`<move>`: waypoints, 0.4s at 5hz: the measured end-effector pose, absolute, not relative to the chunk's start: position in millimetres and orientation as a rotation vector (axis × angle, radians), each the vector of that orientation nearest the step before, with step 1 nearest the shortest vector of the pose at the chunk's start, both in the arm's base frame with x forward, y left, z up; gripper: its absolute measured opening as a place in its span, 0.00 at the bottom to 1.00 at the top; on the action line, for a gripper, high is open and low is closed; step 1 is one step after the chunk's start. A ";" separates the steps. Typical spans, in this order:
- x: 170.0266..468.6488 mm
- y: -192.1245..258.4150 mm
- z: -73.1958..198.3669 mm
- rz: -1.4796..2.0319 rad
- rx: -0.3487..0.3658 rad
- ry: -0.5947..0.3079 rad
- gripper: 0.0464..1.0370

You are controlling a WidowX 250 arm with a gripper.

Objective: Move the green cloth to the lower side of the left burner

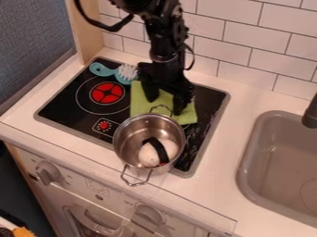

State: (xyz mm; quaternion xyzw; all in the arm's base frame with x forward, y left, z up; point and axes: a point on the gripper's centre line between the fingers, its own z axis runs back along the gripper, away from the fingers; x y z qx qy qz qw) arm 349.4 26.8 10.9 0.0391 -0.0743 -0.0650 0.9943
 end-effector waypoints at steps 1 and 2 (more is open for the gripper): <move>339.3 42.8 14.3 -0.067 0.097 -0.141 0.96; 330.8 55.2 19.5 -0.014 0.122 -0.140 0.96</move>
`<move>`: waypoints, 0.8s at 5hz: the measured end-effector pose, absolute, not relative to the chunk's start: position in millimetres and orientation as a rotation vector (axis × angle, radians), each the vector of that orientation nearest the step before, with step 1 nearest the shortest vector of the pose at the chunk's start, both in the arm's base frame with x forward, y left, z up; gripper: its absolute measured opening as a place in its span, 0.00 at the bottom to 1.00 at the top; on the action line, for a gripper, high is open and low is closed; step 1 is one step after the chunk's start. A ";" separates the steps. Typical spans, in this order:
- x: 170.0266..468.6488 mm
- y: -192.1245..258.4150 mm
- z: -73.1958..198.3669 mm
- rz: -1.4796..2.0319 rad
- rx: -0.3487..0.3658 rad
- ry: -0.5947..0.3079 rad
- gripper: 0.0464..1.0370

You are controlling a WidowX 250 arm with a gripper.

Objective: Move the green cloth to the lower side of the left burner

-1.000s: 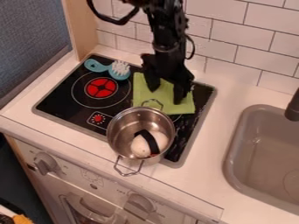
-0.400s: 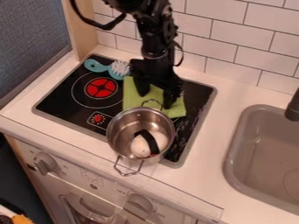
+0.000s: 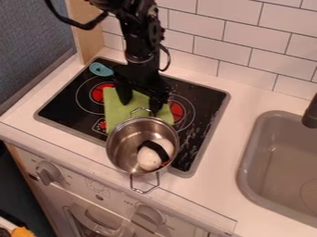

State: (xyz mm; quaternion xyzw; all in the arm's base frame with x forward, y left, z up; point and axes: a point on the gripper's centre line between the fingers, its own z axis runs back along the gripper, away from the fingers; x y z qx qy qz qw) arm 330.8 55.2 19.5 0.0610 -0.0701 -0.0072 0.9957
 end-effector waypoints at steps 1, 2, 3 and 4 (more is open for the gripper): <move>320.8 70.2 21.2 0.042 0.142 -0.134 0.96; 314.0 80.7 21.2 0.085 0.161 -0.131 0.96; 312.5 82.1 19.9 0.085 0.167 -0.130 0.96; 310.2 83.9 18.8 0.100 0.176 -0.124 0.96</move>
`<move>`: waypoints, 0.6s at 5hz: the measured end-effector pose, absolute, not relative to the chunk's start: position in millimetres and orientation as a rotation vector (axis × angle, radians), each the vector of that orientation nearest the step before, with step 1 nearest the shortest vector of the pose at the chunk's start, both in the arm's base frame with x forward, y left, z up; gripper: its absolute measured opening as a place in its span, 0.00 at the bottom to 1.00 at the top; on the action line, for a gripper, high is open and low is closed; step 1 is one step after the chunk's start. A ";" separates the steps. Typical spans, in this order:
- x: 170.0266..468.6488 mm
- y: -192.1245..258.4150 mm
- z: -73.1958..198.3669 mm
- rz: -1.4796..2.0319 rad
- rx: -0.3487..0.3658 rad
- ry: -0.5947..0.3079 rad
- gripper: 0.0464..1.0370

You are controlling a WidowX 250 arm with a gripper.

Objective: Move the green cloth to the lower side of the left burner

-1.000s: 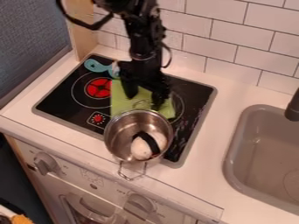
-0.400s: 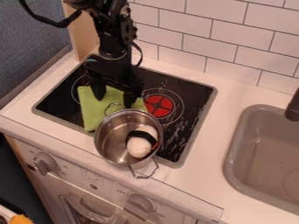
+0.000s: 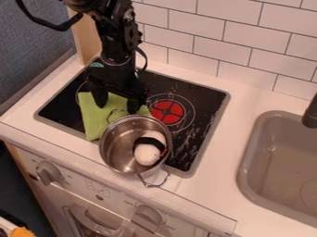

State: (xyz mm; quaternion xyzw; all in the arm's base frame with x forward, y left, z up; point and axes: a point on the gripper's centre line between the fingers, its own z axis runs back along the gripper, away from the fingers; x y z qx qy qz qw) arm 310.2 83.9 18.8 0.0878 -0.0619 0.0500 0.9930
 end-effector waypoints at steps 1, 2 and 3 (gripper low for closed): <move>304.2 95.1 18.1 0.145 0.190 -0.108 0.96; 299.1 105.1 17.8 0.181 0.206 -0.095 0.96; 293.6 116.9 17.6 0.227 0.215 -0.089 0.96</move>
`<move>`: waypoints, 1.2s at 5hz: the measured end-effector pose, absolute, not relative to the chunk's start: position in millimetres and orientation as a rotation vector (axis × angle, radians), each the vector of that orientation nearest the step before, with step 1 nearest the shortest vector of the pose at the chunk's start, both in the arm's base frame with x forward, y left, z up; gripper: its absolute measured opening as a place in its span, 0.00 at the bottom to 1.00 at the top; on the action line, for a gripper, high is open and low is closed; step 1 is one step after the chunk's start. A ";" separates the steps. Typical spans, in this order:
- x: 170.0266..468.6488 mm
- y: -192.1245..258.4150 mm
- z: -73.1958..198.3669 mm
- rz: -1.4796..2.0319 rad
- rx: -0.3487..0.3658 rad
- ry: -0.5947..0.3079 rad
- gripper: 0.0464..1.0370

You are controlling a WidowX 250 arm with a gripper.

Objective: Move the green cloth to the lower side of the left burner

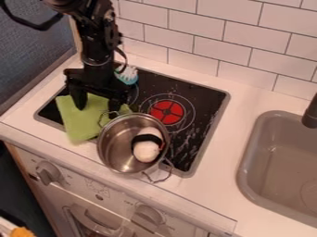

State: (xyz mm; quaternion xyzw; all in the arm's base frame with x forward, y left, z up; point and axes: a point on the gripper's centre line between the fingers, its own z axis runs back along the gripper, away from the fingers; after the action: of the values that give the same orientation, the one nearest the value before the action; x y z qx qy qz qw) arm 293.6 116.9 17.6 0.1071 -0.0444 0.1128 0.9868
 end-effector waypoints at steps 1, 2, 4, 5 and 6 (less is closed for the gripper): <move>292.2 130.1 23.6 0.260 0.240 -0.109 0.96; 290.6 150.4 34.9 0.313 0.266 -0.158 0.96; 294.0 160.7 41.4 0.307 0.296 -0.173 0.96; 292.7 159.8 41.0 0.306 0.294 -0.162 0.96; 298.1 155.4 51.4 0.299 0.270 -0.179 0.96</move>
State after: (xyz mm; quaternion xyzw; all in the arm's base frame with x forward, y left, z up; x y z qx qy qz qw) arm 298.1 155.4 51.4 0.1339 -0.0886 0.1483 0.9758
